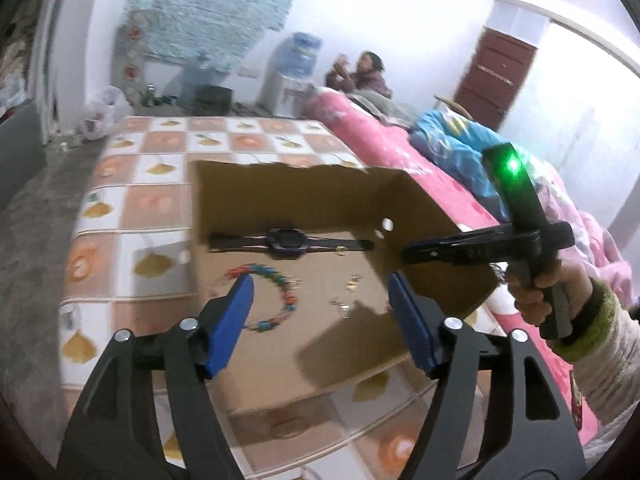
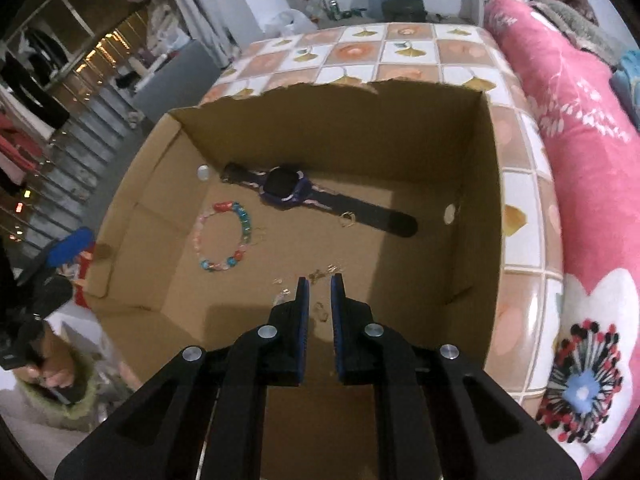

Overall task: Organize jewelry
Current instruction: 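Open the left gripper over the box to drop the pink bead bracelet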

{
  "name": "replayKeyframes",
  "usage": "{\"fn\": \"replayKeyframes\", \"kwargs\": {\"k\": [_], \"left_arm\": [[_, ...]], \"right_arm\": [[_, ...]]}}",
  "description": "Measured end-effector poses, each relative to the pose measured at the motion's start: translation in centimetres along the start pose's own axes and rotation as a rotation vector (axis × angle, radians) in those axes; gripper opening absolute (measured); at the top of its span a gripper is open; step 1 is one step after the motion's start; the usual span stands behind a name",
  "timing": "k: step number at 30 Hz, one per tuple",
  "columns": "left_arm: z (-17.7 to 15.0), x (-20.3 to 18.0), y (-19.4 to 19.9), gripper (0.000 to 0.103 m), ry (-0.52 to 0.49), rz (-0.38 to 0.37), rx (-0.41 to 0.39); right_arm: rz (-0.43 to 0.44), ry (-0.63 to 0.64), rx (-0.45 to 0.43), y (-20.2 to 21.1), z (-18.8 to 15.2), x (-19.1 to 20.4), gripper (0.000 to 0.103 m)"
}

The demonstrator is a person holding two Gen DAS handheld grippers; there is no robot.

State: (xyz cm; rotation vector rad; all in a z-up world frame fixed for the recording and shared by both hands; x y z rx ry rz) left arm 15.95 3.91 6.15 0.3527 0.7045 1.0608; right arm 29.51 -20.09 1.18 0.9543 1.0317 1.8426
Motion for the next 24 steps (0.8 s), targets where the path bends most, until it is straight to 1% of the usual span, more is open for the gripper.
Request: {"fn": "replayKeyframes", "kwargs": {"k": [4,7,8,9,10,12,15,17,19,24], "left_arm": [[-0.2,1.8,1.0,0.07,0.022,0.046,-0.015],[-0.5,2.4,1.5,0.074,0.023,0.071,-0.028],[-0.5,2.7,1.8,0.077,0.03,0.081,-0.037],[-0.6,3.0,2.0,0.078,0.035,0.085,-0.043],[-0.6,3.4,2.3,0.08,0.047,0.091,-0.051],[-0.7,4.1,2.7,0.084,0.071,0.105,-0.067],[-0.9,5.7,3.2,0.085,0.119,0.131,-0.086],[-1.2,6.9,2.7,0.086,0.169,0.139,-0.063],[-1.6,8.0,1.9,0.086,0.237,0.131,-0.029],[-3.0,8.4,-0.8,0.086,0.345,0.055,0.045]], "right_arm": [[0.005,-0.024,-0.03,0.7,-0.3,-0.2,0.016],[0.002,-0.052,-0.104,2.6,-0.5,-0.5,0.022],[-0.003,-0.062,-0.14,3.5,-0.7,-0.7,0.025],[-0.019,-0.08,-0.196,4.8,-1.1,-0.9,0.028],[-0.03,-0.096,-0.237,5.6,-1.4,-1.2,0.029],[-0.041,-0.163,-0.345,7.8,-2.6,-2.1,0.037],[-0.062,-0.278,-0.457,9.8,-4.6,-3.8,0.043],[-0.041,-0.332,-0.469,9.5,-5.6,-4.9,0.045],[-0.015,-0.384,-0.443,8.4,-6.5,-6.0,0.045],[0.051,-0.438,-0.342,5.2,-8.0,-7.6,0.045]]}}
Point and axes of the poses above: each gripper's, at about its wrist camera, not at the fingertips, and y roughly against the way its jaws point, x to its left, z to its top, the point moved 5 cm from there along -y, roughly the way its jaws point, and after that the axes turned 3 degrees about -z, right-handed, at the moved point
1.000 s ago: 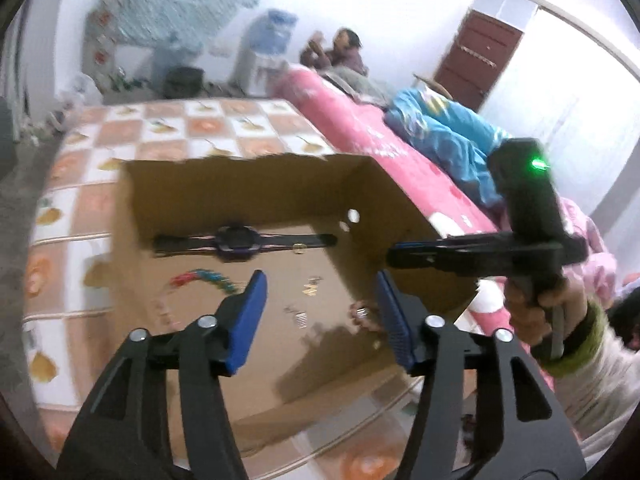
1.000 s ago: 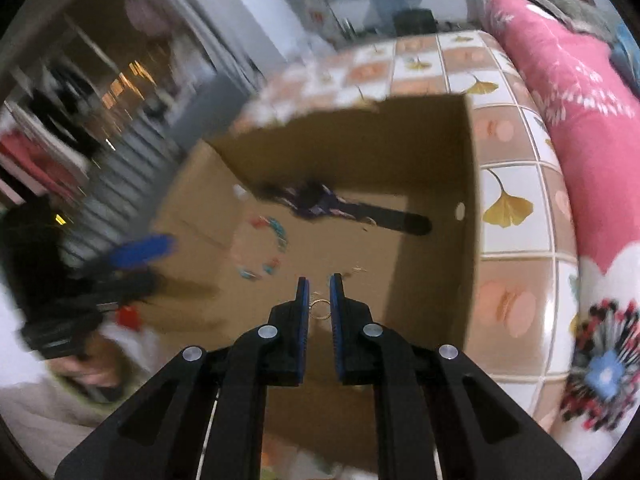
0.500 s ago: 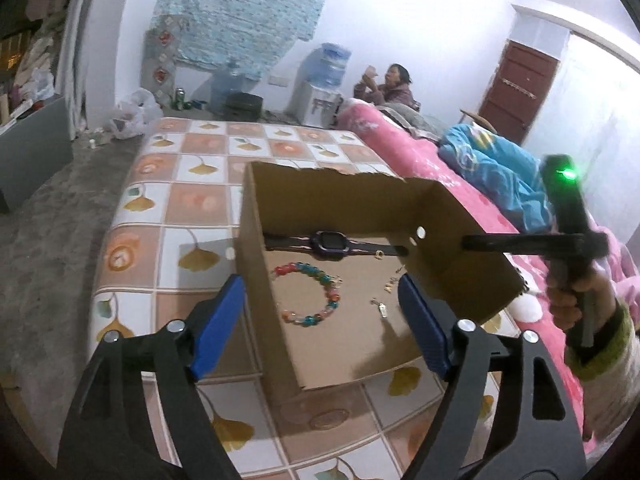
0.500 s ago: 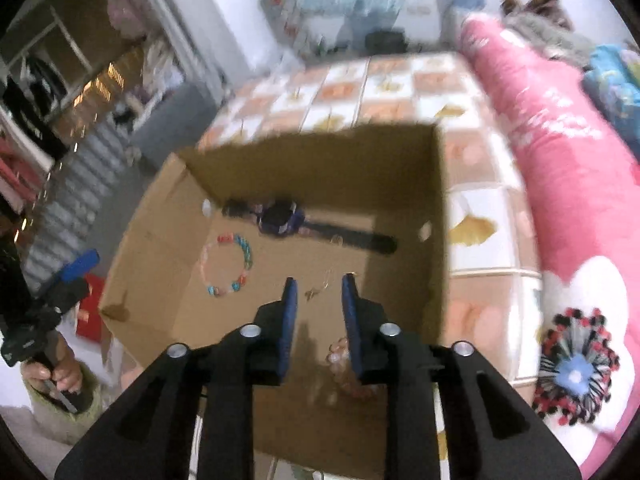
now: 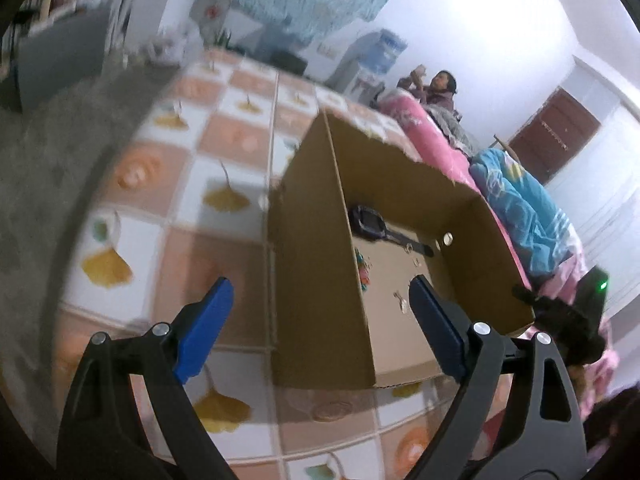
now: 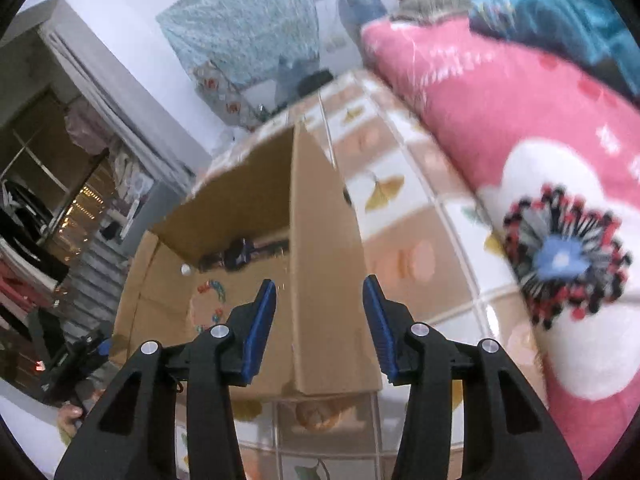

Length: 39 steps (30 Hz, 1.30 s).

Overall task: Organize jewelry
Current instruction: 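Open the left gripper over the box to drop the pink bead bracelet, then open the right gripper over the box to drop the gold ring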

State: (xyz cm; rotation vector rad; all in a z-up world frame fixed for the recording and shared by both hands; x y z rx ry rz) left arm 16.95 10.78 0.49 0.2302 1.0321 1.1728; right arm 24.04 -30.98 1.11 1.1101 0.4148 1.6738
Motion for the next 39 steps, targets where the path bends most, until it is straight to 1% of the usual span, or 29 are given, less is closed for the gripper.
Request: {"fn": "replayKeyframes", "kwargs": {"k": [2,5,7,14,17,30,39], "left_arm": [[-0.5,-0.1,-1.1,0.086,0.024,-0.003,0.032],[-1.2,-0.7,-2.1,0.086,0.016,0.003,0.057],[-1.5,-1.1,-2.6,0.086,0.021,-0.009,0.074],[-2.6,-2.4,-3.8,0.086,0.006,-0.018,0.119],[-2.9,-2.8,-4.1,0.086,-0.01,0.015,0.113],[-2.7,-2.8,-3.7,0.086,-0.009,0.063,0.111],[-3.2,-2.9,-3.2,0.086,-0.011,0.088,0.108]], "right_arm": [[0.021,-0.007,0.032,-0.6,-0.7,-0.3,0.045],[0.063,-0.008,0.064,-1.3,-1.3,-0.1,0.045],[0.079,-0.008,0.075,-1.7,-1.7,0.2,0.045],[0.075,0.003,0.071,-1.7,-1.8,0.5,0.045],[0.079,0.003,0.077,-1.8,-1.9,0.6,0.045],[0.089,-0.002,0.087,-2.0,-2.3,1.0,0.045],[0.069,0.025,0.091,-2.3,-2.4,1.5,0.045]]}}
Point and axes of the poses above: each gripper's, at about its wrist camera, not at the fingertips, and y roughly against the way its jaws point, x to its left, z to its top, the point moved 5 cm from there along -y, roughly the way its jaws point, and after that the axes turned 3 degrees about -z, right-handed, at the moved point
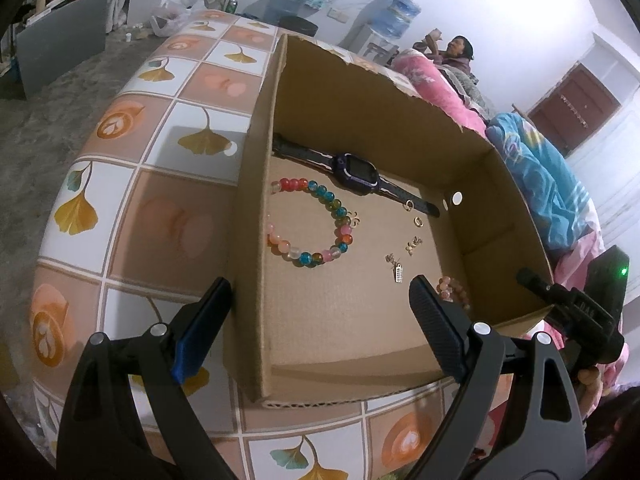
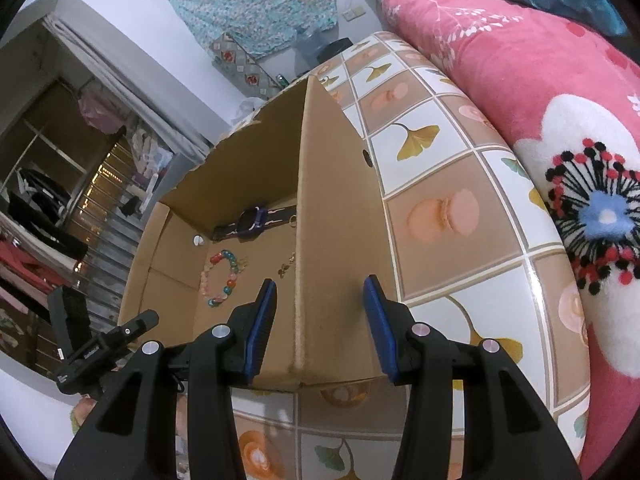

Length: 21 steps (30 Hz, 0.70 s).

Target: Organize jewelry

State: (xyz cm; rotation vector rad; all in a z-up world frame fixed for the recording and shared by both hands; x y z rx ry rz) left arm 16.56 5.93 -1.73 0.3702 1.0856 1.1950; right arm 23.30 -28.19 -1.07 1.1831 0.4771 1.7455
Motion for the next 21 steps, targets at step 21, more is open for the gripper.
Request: {"fn": "replayKeyframes", "kwargs": {"k": [21], "left_arm": [[-0.82,0.04,0.58,0.086,-0.001,0.009,0.001]], "right_arm": [[-0.022,0.013,-0.008,0.27,-1.01,0.18,0.045]]}}
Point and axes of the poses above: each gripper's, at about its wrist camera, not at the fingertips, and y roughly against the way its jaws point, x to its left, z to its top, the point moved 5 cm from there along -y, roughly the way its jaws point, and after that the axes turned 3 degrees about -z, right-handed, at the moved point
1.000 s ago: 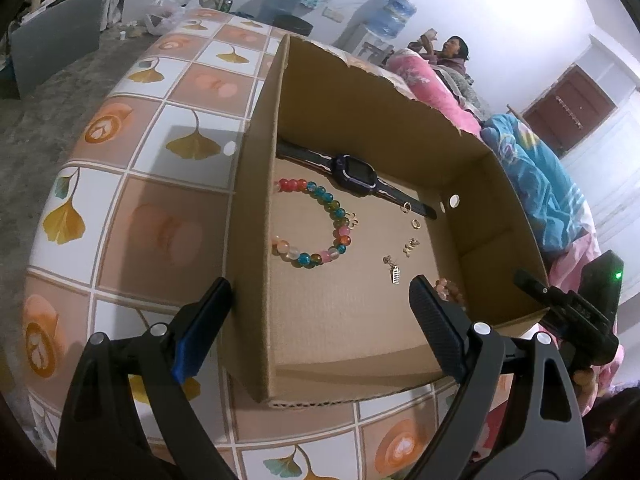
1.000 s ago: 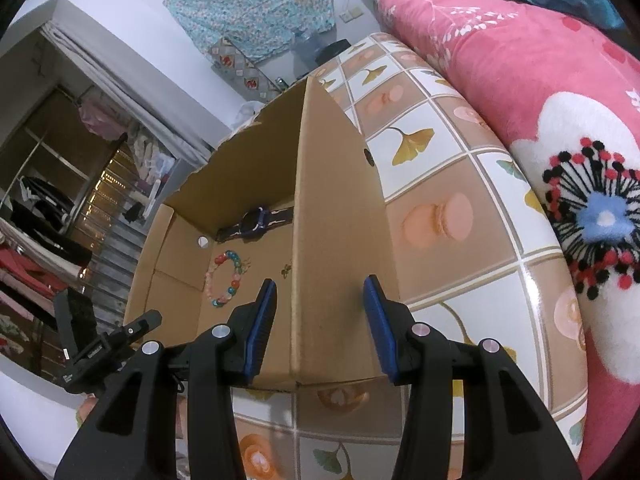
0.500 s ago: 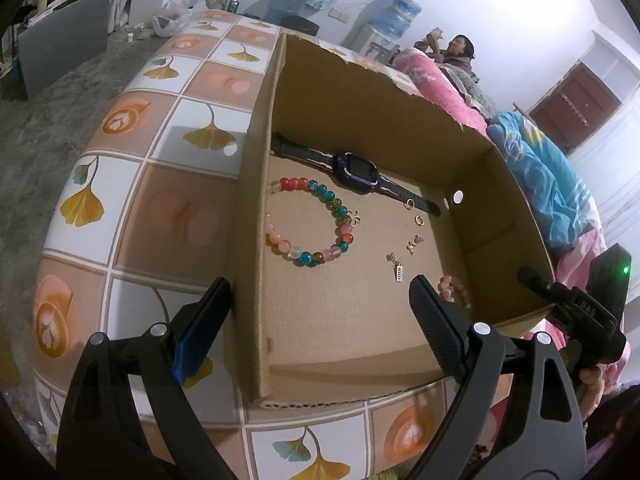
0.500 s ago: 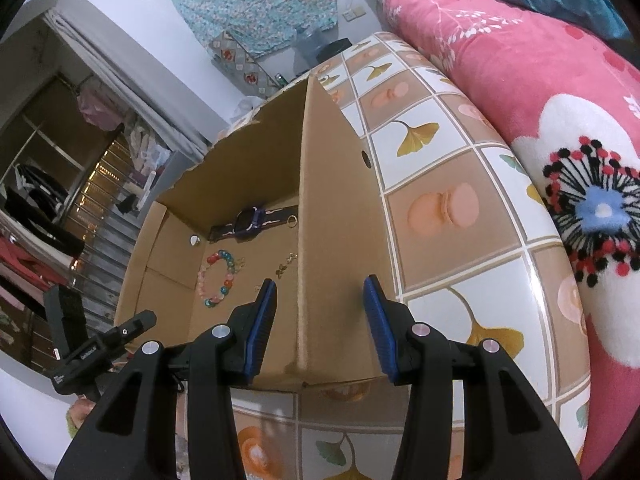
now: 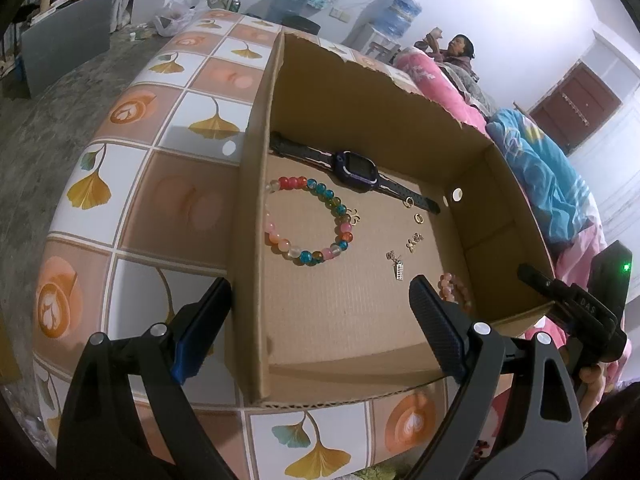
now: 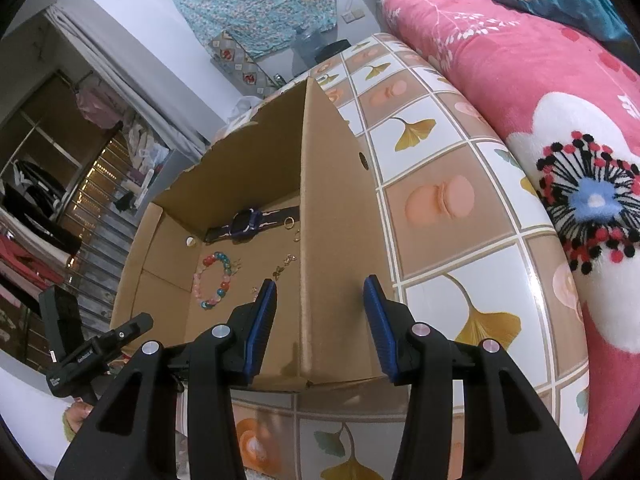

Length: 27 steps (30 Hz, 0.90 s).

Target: Organize jewelry

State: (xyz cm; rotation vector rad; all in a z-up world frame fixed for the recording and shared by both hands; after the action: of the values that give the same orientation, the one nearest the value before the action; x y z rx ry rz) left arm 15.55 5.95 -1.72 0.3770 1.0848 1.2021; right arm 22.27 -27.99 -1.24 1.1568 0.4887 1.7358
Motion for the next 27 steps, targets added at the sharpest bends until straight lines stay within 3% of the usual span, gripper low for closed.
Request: {"fn": "replayKeyframes", "kwargs": {"k": [27], "left_arm": [[-0.86,-0.15,0.37,0.086,0.01,0.02,0.004]], "right_arm": [[0.008,-0.004,0.012,0.15,0.02,-0.36,0.046]]}}
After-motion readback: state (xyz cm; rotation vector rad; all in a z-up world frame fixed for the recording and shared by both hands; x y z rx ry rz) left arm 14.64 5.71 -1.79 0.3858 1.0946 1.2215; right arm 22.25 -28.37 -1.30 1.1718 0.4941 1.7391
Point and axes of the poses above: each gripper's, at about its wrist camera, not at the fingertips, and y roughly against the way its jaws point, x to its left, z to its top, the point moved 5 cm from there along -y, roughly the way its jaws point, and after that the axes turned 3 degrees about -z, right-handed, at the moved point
